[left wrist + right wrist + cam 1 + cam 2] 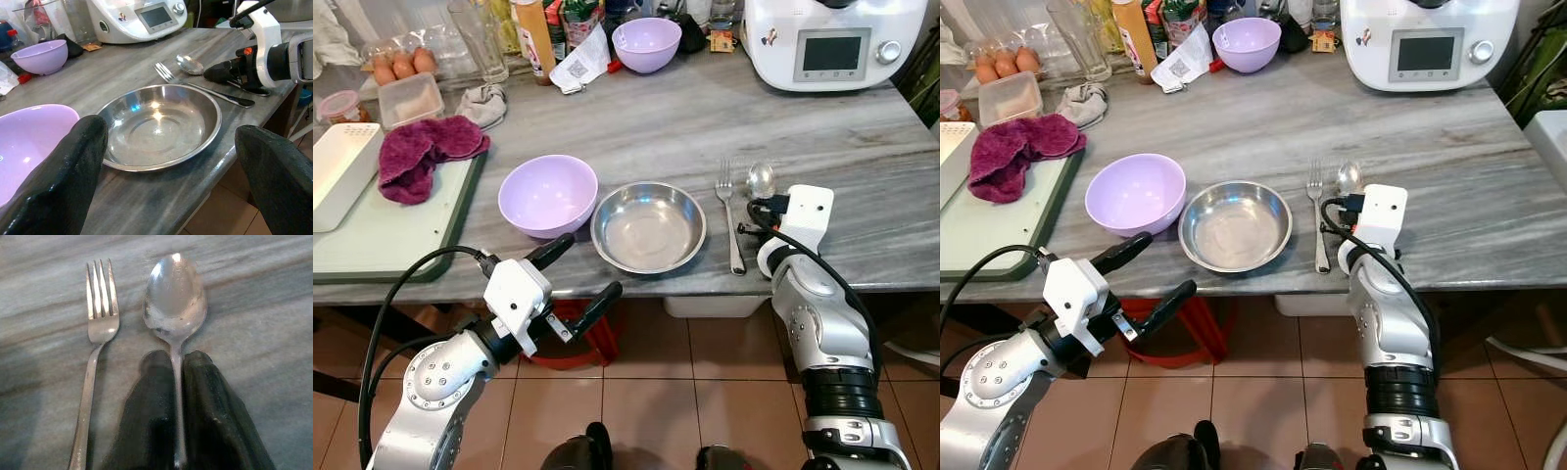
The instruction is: Setting the table
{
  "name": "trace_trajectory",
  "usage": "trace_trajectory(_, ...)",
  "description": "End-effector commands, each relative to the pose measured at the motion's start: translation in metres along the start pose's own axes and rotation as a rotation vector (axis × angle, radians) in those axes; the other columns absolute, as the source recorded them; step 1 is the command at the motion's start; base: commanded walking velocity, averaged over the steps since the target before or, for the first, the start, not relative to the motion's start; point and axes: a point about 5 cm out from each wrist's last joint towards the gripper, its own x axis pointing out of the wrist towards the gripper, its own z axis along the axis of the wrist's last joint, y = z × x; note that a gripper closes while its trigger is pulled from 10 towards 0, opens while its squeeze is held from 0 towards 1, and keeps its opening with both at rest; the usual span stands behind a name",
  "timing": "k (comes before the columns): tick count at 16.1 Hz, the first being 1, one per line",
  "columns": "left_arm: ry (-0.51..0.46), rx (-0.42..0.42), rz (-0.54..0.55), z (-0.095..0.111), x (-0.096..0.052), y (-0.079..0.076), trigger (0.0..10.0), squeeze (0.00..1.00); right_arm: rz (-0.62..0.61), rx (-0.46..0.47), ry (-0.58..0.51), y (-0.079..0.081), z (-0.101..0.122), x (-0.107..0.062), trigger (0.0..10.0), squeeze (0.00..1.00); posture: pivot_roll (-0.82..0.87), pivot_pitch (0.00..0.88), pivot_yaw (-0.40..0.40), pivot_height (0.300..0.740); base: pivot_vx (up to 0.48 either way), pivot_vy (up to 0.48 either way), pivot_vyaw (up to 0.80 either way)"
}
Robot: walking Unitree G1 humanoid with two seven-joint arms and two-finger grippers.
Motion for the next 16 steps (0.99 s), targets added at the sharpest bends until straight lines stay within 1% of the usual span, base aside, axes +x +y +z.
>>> trace_trajectory(1, 0.024, -0.003, 0.006, -0.004, -0.002, 0.001, 10.0, 0.0, 0.009, 0.004, 0.088, 0.001, -0.02, -0.002, 10.0, 1.0, -0.14, 0.212, 0.092, 0.74, 0.0, 0.0, 0.0)
trace_trajectory(4, 0.025, 0.001, 0.006, -0.006, -0.003, 0.002, 10.0, 0.0, 0.011, -0.002, 0.092, -0.001, -0.02, -0.001, 10.0, 1.0, -0.13, 0.21, 0.089, 0.74, 0.0, 0.0, 0.0)
trace_trajectory(7, 0.02, 0.0, 0.005, -0.006, -0.003, 0.002, 10.0, 0.0, 0.004, -0.002, 0.079, -0.003, -0.016, -0.001, 10.0, 1.0, -0.13, 0.206, 0.086, 0.74, 0.0, 0.0, 0.0)
trace_trajectory(10, 0.006, -0.004, -0.01, -0.004, -0.004, 0.003, 10.0, 0.0, -0.001, -0.004, 0.016, -0.002, -0.002, -0.005, 10.0, 1.0, -0.13, 0.202, 0.081, 0.74, 0.0, 0.0, 0.0)
trace_trajectory(13, -0.006, -0.01, -0.026, -0.003, -0.003, 0.002, 10.0, 0.0, 0.003, -0.016, -0.023, 0.001, 0.004, -0.009, 10.0, 1.0, -0.14, 0.202, 0.08, 0.74, 0.0, 0.0, 0.0)
trace_trajectory(16, -0.008, 0.012, 0.001, -0.004, -0.002, 0.008, 10.0, 0.0, 0.009, -0.004, -0.094, 0.004, 0.013, -0.012, 10.0, 1.0, -0.14, 0.201, 0.081, 0.74, 0.0, 0.0, 0.0)
